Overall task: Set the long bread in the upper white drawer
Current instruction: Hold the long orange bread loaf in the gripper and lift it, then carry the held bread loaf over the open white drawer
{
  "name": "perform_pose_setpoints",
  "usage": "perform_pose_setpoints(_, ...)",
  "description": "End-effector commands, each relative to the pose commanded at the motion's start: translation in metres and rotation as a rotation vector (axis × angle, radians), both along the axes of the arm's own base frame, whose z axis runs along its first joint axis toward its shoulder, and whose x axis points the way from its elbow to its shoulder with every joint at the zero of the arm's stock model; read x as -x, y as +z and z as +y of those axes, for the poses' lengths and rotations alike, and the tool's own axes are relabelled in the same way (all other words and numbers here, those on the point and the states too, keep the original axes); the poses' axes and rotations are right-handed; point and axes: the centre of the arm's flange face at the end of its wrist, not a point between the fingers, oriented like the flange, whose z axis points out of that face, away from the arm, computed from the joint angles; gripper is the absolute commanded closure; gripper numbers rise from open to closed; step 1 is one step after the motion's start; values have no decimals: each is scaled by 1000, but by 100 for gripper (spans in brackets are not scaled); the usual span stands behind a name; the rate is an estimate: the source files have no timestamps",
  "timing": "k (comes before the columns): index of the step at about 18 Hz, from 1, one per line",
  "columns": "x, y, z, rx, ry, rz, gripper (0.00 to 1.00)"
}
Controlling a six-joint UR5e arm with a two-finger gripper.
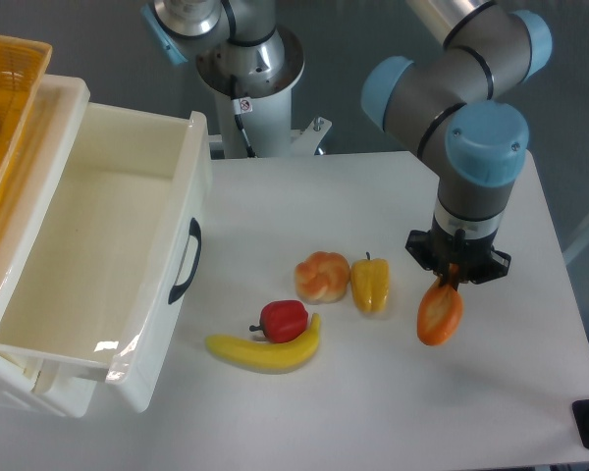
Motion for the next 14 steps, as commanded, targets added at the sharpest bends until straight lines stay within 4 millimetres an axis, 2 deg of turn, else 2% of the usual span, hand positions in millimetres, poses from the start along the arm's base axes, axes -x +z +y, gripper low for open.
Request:
perform_pose_setpoints(5, -51, 24, 33, -41, 73, 17, 97)
perform_pose_setpoints(8, -89, 37, 58, -77, 83, 17, 98)
perform_pose_setpoints(11, -116, 41, 73, -107, 102, -38, 98)
perform_pose_setpoints(14, -147, 62, 81, -147, 108, -52, 98)
